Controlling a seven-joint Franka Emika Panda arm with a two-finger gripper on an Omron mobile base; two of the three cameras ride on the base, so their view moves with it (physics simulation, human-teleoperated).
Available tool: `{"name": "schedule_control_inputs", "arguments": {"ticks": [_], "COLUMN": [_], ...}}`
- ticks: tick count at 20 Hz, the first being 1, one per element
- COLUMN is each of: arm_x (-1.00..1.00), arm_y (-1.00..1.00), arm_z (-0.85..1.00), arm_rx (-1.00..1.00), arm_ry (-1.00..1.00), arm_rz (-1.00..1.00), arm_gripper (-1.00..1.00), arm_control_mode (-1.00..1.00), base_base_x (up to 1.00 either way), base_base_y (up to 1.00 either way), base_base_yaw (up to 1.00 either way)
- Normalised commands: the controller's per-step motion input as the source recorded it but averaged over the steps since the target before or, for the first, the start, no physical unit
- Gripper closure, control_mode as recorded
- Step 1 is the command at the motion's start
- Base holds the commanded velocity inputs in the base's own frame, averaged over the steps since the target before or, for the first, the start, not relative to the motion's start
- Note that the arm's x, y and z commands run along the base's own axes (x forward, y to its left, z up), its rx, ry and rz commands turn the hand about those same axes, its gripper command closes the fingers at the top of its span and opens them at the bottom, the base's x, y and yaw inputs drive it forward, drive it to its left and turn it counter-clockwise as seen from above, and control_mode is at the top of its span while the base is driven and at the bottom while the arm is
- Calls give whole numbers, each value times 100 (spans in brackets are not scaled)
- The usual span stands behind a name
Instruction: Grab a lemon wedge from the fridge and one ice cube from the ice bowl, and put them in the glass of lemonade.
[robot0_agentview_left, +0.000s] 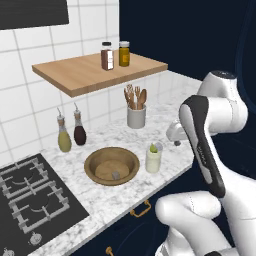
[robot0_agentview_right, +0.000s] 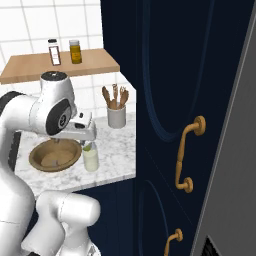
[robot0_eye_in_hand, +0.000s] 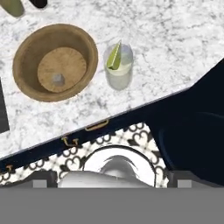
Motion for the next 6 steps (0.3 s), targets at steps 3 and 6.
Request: {"name": "schedule_control_inputs", "arguments": {"ticks": [3,6], "arm_x": [-89,-82], "arm_y": [0,0], "arm_z": [15,0], "arm_rx": [0,2], "arm_ry": [-13,-27], "arm_rz": [-14,-14], "arm_gripper": [-100,-100], "arm_control_mode": [-100,-100], "base_base_x": [0,0], "base_base_y": [0,0], "base_base_yaw": [0,0]}}
